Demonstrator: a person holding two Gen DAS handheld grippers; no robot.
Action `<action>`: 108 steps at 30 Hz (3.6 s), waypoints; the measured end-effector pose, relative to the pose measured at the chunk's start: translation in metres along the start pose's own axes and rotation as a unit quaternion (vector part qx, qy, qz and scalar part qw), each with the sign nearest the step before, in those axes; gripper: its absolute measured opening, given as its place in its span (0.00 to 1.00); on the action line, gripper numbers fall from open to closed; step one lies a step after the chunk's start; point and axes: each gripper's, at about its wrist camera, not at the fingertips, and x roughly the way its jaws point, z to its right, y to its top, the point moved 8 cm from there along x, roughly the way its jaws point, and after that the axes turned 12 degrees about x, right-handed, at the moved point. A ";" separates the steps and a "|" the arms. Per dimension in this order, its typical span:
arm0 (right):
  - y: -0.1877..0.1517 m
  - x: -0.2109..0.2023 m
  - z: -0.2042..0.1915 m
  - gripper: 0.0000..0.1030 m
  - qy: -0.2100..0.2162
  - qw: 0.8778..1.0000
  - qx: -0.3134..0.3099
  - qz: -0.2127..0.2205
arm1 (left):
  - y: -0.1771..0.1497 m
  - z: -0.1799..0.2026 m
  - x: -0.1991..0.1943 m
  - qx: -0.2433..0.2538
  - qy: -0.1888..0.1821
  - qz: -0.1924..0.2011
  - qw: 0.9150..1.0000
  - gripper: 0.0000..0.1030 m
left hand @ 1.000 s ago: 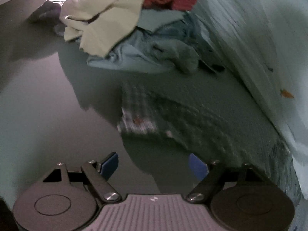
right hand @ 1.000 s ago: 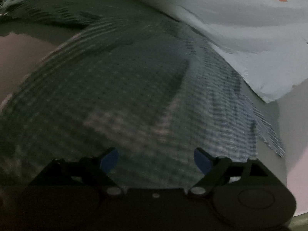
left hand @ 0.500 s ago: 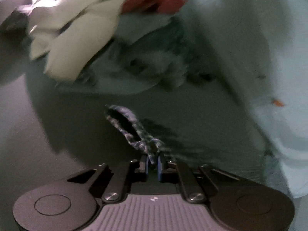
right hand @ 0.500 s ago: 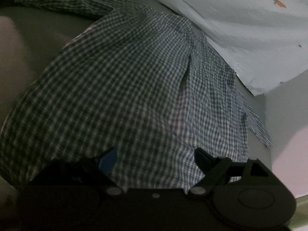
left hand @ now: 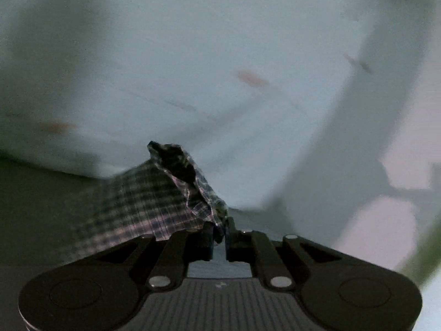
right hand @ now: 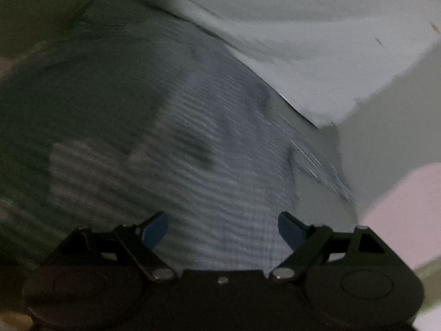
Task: Fold clothes
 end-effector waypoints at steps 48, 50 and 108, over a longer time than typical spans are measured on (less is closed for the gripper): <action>0.060 0.180 0.073 0.04 0.022 0.964 -0.230 0.135 | -0.256 0.014 -0.137 -0.078 0.398 -0.210 0.889 0.02; 0.081 0.173 0.099 0.04 0.000 0.962 -0.216 0.168 | -0.232 0.043 -0.134 -0.097 0.380 -0.189 0.900 0.02; 0.161 0.082 -0.001 0.49 0.323 0.937 -0.015 0.136 | -0.245 -0.036 -0.127 -0.299 0.257 -0.116 0.912 0.26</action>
